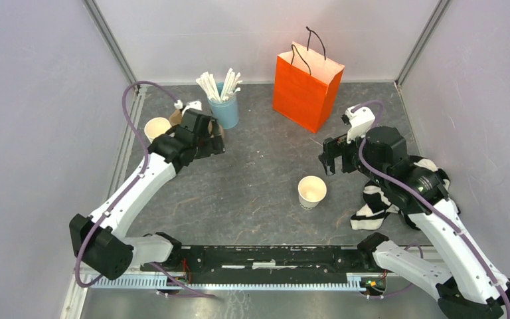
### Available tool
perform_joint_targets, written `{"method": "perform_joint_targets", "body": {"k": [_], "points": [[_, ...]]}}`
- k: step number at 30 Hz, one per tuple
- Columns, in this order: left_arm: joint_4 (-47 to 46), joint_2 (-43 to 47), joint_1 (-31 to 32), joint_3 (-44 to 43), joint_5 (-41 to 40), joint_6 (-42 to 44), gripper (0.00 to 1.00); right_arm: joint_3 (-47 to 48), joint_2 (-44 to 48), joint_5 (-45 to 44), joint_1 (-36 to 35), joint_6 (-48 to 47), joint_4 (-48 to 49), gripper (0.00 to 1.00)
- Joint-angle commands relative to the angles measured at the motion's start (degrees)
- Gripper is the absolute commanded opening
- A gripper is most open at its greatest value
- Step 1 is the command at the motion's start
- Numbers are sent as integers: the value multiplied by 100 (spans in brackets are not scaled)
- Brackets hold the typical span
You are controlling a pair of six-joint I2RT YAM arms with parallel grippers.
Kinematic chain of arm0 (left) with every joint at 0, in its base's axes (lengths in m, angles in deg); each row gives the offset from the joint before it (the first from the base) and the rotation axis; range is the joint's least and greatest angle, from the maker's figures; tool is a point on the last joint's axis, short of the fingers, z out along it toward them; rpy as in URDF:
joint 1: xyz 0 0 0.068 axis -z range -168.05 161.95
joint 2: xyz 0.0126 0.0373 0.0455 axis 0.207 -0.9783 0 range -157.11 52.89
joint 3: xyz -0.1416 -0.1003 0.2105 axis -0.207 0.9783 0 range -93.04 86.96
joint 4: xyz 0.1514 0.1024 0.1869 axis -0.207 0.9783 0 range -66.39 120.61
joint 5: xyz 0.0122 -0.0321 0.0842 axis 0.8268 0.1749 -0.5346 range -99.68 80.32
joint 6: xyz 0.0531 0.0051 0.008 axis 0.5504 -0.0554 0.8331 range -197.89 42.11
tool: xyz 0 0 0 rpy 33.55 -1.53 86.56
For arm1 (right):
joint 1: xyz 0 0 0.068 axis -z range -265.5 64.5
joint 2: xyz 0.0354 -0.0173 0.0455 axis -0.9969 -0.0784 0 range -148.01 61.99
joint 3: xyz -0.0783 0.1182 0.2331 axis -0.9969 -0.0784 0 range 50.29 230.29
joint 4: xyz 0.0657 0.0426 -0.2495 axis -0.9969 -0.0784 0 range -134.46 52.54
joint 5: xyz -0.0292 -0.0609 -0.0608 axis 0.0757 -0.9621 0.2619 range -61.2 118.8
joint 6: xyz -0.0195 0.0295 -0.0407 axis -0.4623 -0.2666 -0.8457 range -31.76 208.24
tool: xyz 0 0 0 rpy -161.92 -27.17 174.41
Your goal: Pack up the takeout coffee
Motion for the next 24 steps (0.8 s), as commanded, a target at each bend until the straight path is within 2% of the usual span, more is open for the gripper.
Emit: {"method": "perform_joint_targets", "body": {"k": [1, 6, 9, 18, 24], "points": [[357, -65, -750, 510, -236, 755, 91, -31, -102, 236, 0, -248, 389, 98], [-13, 30, -1742, 1127, -467, 936, 88, -22, -204, 325, 6, -348, 449, 98], [-571, 49, -2336, 1368, -163, 984, 81, -38, -246, 324, 8, -381, 478, 98], [-1490, -709, -2805, 1303, -117, 1720, 60, 6, -304, 351, -3, -414, 480, 98], [-1718, -921, -2825, 1261, -129, 1907, 55, 12, -327, 342, 8, -397, 483, 98]]}}
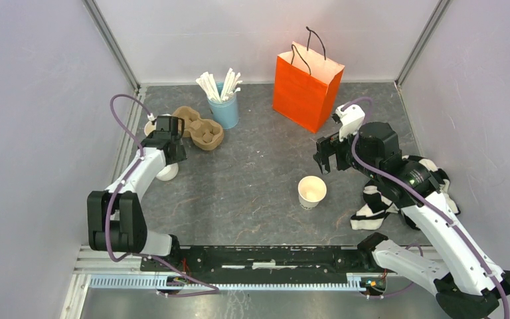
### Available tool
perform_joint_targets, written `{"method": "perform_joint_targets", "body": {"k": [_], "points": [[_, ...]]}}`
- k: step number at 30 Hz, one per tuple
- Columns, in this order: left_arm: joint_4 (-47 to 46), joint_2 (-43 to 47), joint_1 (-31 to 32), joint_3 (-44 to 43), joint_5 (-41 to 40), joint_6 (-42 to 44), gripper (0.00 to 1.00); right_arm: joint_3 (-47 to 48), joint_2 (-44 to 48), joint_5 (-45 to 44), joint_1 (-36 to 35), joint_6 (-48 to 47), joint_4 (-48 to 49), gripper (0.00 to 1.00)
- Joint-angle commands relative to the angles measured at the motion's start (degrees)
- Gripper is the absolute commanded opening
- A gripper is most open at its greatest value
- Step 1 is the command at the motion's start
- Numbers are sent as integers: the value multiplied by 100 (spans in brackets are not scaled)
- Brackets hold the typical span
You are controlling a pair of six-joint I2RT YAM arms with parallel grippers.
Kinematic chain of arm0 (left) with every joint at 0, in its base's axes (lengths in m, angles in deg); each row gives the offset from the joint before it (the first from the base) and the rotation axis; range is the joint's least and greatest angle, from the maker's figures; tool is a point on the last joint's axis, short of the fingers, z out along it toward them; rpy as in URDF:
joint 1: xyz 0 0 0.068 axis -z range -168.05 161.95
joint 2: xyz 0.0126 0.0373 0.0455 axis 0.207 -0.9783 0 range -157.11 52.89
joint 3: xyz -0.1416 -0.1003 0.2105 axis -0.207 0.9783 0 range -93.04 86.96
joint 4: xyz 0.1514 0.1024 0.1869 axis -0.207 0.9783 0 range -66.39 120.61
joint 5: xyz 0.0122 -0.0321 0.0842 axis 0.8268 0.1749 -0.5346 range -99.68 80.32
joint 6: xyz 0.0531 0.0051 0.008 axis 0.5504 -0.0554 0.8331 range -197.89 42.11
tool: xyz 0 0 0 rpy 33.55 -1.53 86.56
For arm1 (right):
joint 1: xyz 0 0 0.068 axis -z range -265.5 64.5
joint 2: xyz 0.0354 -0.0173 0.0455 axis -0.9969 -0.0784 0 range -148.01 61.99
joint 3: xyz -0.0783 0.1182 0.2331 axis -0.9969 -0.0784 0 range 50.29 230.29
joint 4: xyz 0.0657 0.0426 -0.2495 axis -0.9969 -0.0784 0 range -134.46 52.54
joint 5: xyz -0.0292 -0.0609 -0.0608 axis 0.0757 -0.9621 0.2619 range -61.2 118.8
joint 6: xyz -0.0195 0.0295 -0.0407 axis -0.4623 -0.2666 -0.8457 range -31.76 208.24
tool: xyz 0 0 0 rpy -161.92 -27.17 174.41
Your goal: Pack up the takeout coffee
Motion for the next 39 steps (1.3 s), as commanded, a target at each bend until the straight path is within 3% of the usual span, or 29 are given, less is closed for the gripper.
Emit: {"method": "perform_joint_targets", "body": {"k": [1, 15, 25, 39], "points": [[-500, -106, -37, -169, -25, 475, 54, 64, 0, 22, 10, -53, 234, 98], [-609, -326, -43, -152, -145, 800, 33, 66, 3, 58, 4, -13, 229, 98], [-574, -470, -63, -229, -172, 782, 27, 60, -5, 72, 6, -1, 229, 98], [-436, -354, -64, -243, -246, 840, 5, 42, -30, 118, 8, -1, 253, 98]]}}
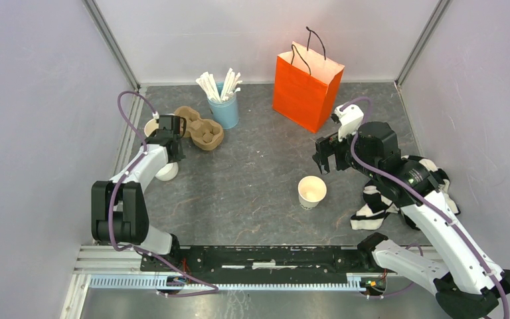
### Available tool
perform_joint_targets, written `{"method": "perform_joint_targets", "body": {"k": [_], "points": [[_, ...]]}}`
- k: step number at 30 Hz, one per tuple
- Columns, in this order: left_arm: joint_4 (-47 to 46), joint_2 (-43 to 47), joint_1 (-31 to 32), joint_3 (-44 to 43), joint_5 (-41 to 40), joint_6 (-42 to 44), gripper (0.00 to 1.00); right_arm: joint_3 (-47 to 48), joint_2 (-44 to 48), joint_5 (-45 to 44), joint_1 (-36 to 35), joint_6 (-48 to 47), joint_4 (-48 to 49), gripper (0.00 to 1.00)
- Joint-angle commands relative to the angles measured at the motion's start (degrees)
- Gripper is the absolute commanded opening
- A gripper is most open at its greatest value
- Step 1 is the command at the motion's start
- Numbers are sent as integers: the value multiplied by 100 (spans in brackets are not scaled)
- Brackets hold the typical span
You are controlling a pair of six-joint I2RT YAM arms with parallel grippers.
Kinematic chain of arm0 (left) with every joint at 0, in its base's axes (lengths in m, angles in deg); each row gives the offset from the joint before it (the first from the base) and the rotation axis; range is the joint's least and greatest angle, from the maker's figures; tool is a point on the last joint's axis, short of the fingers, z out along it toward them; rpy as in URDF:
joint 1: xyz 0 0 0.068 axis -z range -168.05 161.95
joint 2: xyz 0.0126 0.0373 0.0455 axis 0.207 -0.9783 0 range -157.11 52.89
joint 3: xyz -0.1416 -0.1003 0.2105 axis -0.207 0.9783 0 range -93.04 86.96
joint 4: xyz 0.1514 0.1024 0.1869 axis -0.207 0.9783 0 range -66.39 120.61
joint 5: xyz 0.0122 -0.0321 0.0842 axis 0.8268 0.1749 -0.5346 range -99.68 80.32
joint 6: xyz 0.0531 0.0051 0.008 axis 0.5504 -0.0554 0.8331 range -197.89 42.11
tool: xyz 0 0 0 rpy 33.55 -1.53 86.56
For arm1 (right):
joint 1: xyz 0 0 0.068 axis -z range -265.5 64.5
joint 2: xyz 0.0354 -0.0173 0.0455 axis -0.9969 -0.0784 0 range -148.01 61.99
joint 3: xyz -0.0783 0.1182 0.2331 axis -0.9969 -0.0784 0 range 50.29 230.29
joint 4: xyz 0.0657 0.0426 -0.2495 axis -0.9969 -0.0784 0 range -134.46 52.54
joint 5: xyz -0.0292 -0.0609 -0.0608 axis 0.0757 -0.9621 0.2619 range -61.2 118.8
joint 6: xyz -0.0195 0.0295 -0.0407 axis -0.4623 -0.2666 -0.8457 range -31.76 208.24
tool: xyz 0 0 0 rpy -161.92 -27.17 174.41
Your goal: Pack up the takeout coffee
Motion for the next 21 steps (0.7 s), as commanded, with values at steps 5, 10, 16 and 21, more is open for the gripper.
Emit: {"method": "perform_joint_targets", "body": {"k": [5, 10, 16, 21], "points": [[107, 238, -33, -217, -227, 287, 2, 41, 9, 65, 8, -1, 256, 98], [367, 555, -36, -255, -341, 288, 2, 29, 20, 75, 7, 8, 273, 98], [852, 948, -30, -526, -217, 279, 2, 29, 2, 142, 4, 26, 291, 98], [1842, 1382, -32, -906, 412, -210, 2, 101, -20, 96, 7, 58, 138, 98]]}}
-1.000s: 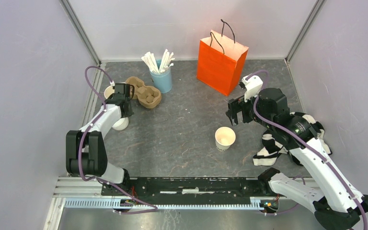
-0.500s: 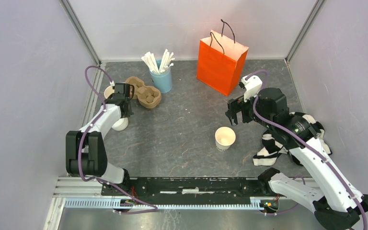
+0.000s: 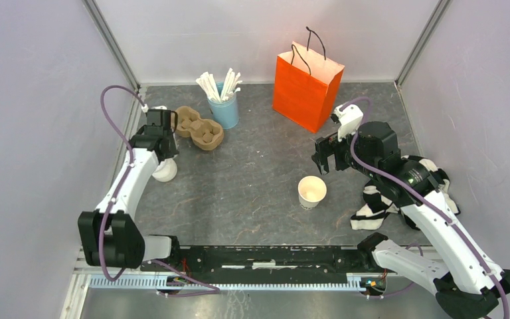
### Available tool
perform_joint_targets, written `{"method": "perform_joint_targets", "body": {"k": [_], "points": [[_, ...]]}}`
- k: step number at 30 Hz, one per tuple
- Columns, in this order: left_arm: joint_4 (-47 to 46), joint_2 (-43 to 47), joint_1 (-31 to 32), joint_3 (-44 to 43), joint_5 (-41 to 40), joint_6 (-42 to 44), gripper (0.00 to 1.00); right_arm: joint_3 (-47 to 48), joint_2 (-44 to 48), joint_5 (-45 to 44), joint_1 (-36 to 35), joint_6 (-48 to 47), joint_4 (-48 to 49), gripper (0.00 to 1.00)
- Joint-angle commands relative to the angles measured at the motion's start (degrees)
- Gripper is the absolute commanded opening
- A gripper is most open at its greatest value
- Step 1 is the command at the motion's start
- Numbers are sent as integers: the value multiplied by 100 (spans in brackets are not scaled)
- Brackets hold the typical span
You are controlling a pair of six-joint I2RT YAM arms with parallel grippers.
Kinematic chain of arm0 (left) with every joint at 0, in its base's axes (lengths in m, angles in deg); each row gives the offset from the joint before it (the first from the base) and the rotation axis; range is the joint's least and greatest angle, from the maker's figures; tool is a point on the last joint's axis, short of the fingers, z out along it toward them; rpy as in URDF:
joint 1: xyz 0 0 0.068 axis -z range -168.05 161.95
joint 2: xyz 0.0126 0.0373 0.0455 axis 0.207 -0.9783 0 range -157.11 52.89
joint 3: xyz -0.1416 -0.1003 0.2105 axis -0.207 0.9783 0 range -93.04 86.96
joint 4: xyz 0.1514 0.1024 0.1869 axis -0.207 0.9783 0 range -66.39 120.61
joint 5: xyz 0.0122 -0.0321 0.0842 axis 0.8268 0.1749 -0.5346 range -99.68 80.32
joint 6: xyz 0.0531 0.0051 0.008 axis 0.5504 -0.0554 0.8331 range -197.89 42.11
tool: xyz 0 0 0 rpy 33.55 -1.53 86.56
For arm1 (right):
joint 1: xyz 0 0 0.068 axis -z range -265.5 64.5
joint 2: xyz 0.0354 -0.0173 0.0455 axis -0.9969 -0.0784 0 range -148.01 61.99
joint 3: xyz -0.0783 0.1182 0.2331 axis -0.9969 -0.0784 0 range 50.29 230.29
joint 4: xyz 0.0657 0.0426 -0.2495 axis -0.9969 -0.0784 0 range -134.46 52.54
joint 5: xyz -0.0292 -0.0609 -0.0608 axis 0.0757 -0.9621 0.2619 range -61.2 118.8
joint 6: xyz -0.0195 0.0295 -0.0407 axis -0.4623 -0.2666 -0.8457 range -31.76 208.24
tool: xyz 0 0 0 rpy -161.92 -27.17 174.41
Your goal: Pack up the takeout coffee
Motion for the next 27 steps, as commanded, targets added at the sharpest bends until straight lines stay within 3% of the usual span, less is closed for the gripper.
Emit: {"method": "perform_joint_targets", "body": {"k": [1, 6, 9, 12, 15, 22, 27], "points": [[979, 630, -26, -474, 838, -392, 2, 111, -18, -5, -4, 59, 77, 98], [1029, 1551, -28, -579, 3223, -1678, 2, 77, 9, 81, 7, 170, -49, 98], [-226, 1911, -6, -265, 5089, -2902, 2, 165, -23, 394, 6, 323, -100, 98], [-2253, 2093, 155, 181, 6116, -4482, 2, 286, -44, 1120, -4, 599, 35, 98], [-3913, 2016, 693, 393, 6244, -5635, 2, 240, -102, 1913, 7, 1204, 506, 98], [-5082, 1477, 2111, 343, 6043, -6072, 2, -587, 28, 3100, -3, 3057, 2829, 98], [-5532, 1316, 2503, 477, 5945, -6420, 2, -752, -34, 3033, 5, 3411, 3236, 98]]}}
